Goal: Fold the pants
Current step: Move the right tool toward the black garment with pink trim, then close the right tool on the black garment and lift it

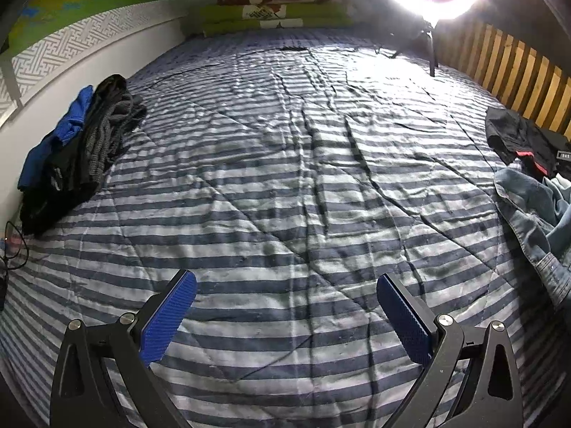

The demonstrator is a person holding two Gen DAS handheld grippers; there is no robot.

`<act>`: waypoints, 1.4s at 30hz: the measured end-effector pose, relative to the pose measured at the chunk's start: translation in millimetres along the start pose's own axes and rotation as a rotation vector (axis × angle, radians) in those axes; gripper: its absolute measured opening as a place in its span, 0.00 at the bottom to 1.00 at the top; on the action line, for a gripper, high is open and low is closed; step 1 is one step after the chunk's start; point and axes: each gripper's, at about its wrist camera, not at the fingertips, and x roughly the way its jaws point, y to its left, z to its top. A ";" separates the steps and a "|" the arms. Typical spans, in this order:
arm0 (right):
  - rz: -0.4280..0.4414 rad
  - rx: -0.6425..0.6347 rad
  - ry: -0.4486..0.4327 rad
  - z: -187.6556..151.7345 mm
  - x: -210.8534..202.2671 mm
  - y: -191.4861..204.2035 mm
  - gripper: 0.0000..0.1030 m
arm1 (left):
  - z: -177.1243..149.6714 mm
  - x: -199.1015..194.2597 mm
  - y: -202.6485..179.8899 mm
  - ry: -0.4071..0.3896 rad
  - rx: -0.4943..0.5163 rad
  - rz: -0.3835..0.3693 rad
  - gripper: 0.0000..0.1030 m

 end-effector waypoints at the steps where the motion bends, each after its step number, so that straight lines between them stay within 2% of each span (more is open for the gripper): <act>1: 0.002 -0.001 -0.005 0.5 -1.2 -0.9 0.73 | 0.2 -1.3 2.5 -0.002 -0.005 0.003 1.00; 4: 0.021 -0.007 -0.015 0.2 -3.9 -5.0 0.57 | 2.2 -3.8 10.9 -0.009 -0.018 0.019 0.99; 6: 0.029 -0.010 -0.019 -0.2 -5.5 -7.5 0.39 | 4.9 -7.4 16.5 -0.024 -0.026 0.031 0.98; 9: 0.029 -0.009 -0.038 1.3 -5.6 -4.0 0.27 | 6.7 -14.4 26.8 -0.044 -0.041 0.036 0.98; 14: 0.034 -0.019 -0.061 1.4 -6.3 1.5 0.22 | 0.6 -17.1 39.8 -0.047 -0.031 0.055 0.98; 19: 0.043 -0.015 -0.077 0.6 -13.4 1.5 0.17 | 2.2 -15.8 52.4 -0.028 -0.086 0.035 0.98; 28: 0.106 -0.072 -0.151 -1.2 -46.8 18.1 0.12 | -1.7 -22.1 34.8 -0.045 -0.026 0.027 0.98; 30: 0.122 -0.100 -0.185 -4.2 -63.1 23.4 0.10 | -1.3 -21.9 33.0 -0.039 -0.054 0.042 0.98; 35: 0.231 -0.126 -0.238 -10.9 -103.5 31.4 0.07 | 0.1 -25.6 30.5 -0.041 -0.069 0.022 0.98; 39: 0.362 -0.112 -0.269 -7.9 -132.4 36.2 0.03 | 0.0 -29.1 26.8 -0.049 -0.058 0.014 0.98; 42: 0.381 -0.149 -0.274 -2.3 -150.7 49.1 0.03 | -0.3 -27.3 26.3 -0.040 -0.059 0.007 0.98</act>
